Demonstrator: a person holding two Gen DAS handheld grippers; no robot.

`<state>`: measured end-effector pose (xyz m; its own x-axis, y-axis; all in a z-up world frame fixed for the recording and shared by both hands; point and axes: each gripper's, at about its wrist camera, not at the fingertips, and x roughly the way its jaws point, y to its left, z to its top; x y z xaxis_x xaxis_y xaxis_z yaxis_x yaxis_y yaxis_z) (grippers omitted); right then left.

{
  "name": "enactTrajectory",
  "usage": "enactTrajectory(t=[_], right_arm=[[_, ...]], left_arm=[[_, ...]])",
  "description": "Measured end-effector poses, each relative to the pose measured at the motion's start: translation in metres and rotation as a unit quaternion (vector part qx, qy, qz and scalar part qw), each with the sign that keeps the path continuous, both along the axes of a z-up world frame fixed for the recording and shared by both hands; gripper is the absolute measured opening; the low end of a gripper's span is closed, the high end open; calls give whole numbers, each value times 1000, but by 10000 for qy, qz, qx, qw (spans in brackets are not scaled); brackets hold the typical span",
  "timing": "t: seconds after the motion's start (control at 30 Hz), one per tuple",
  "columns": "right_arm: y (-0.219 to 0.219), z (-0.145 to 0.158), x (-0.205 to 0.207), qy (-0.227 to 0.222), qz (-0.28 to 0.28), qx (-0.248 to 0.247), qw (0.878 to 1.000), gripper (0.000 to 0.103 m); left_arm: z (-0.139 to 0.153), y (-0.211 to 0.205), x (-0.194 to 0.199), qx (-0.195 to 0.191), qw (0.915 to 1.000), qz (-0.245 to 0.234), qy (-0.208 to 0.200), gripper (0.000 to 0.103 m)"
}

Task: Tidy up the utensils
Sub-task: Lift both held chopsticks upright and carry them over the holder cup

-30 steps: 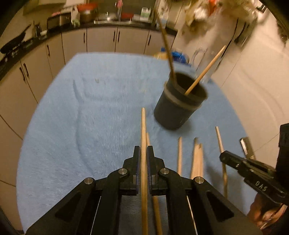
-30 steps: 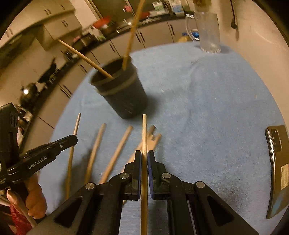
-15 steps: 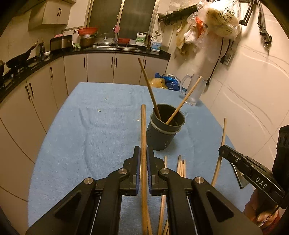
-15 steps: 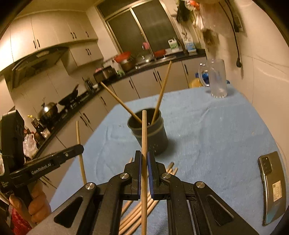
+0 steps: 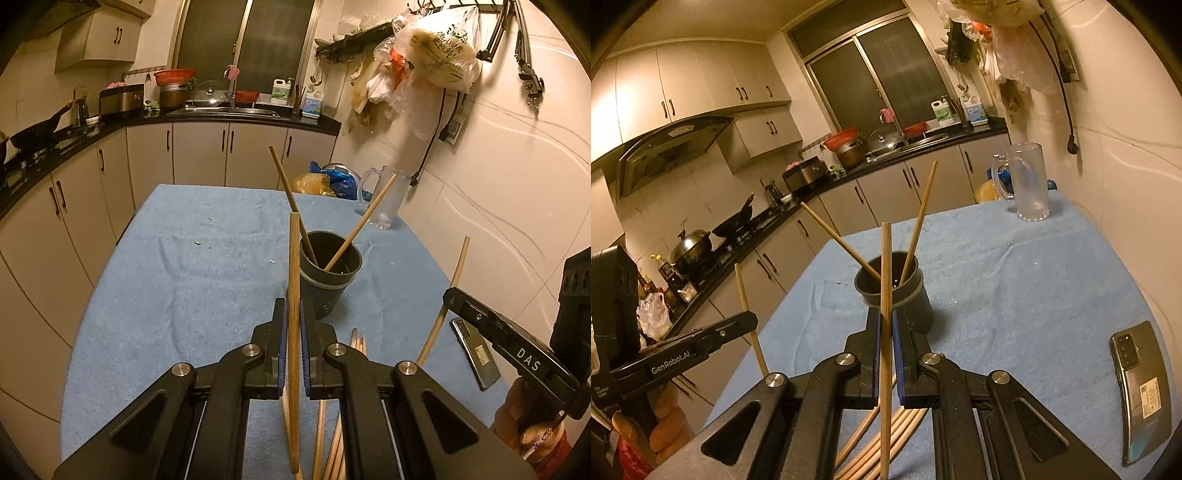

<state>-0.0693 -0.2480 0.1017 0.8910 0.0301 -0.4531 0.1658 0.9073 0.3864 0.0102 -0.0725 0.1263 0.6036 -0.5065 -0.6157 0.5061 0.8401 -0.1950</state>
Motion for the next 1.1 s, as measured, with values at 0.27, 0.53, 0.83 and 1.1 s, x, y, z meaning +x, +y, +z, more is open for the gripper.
enactTrajectory(t=[0.27, 0.53, 0.83, 1.1], right_arm=[[-3, 6, 1, -97, -46, 5, 9999, 7], [-7, 14, 0, -197, -93, 36, 9998, 7], [-14, 25, 2, -326, -150, 38, 9993, 7], [-22, 41, 4, -475, -247, 54, 9986, 7]], left_arm=[[9, -3, 0, -12, 10000, -32, -80, 6], [20, -8, -2, -16, 9998, -95, -185, 6], [28, -11, -1, -22, 9996, -144, -261, 6], [35, -11, 3, -48, 9995, -168, -280, 6]])
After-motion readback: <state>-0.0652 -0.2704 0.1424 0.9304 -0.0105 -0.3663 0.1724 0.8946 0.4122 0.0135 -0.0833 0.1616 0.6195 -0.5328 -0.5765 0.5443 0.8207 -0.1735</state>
